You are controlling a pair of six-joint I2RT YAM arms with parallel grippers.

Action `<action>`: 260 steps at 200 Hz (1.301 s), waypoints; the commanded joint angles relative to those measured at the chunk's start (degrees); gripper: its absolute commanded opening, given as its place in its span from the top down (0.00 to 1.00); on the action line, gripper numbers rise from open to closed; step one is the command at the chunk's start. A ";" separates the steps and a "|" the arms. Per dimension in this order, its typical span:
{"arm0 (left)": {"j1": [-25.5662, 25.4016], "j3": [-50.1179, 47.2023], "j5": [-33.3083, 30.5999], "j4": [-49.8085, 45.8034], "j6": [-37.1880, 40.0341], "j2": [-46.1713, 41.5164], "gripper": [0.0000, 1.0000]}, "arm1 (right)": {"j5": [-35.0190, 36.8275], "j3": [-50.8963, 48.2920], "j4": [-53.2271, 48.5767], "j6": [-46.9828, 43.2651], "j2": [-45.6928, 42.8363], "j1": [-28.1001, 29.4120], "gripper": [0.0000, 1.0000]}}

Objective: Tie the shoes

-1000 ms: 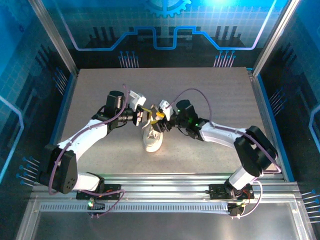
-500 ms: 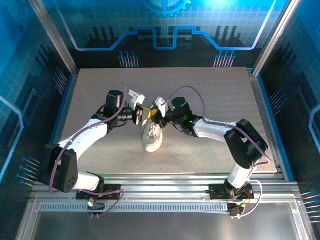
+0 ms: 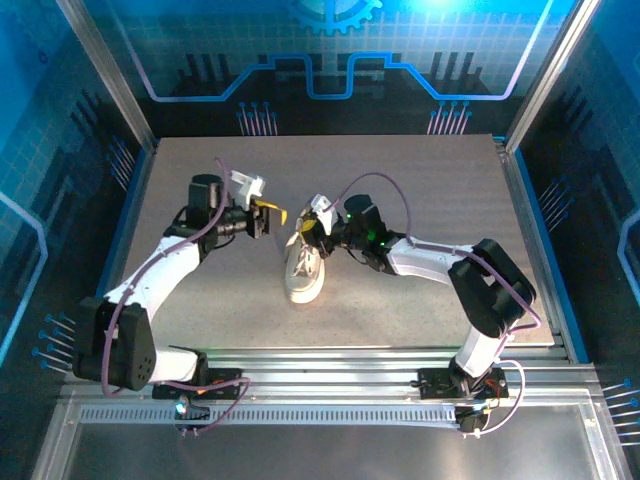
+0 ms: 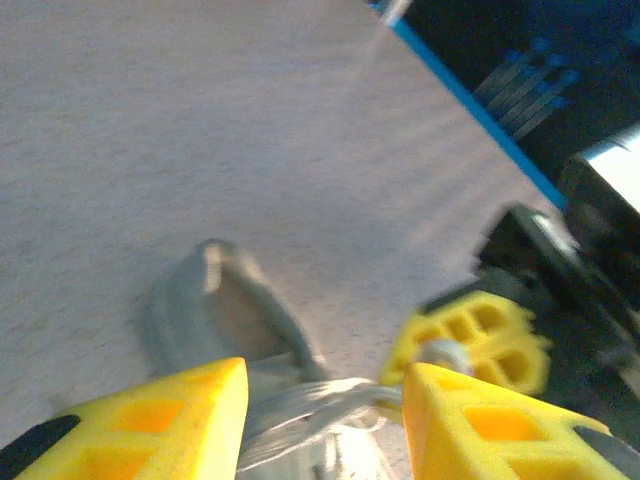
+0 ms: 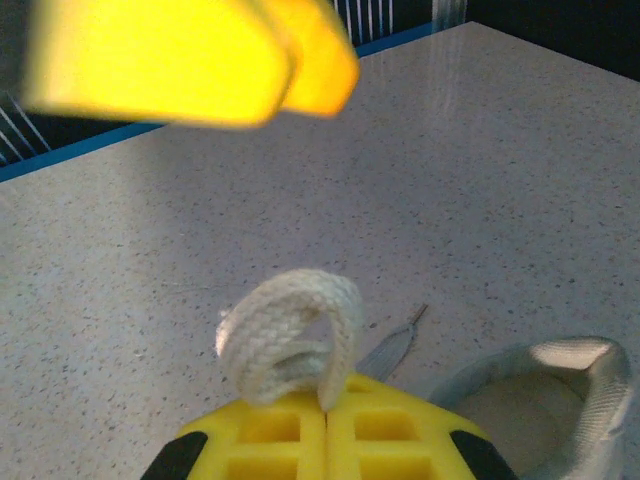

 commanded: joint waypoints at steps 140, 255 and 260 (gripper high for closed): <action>-5.93 29.84 -31.12 -32.80 -26.82 36.39 0.61 | -4.31 3.28 -6.09 -1.68 1.26 -0.17 1.00; -10.46 29.29 -35.52 -35.07 -29.97 41.97 0.63 | -4.23 5.54 -8.56 -2.06 2.16 0.02 1.00; -10.46 29.22 -35.34 -35.02 -30.00 42.00 0.64 | -4.18 5.61 -8.67 -2.08 2.13 0.06 1.00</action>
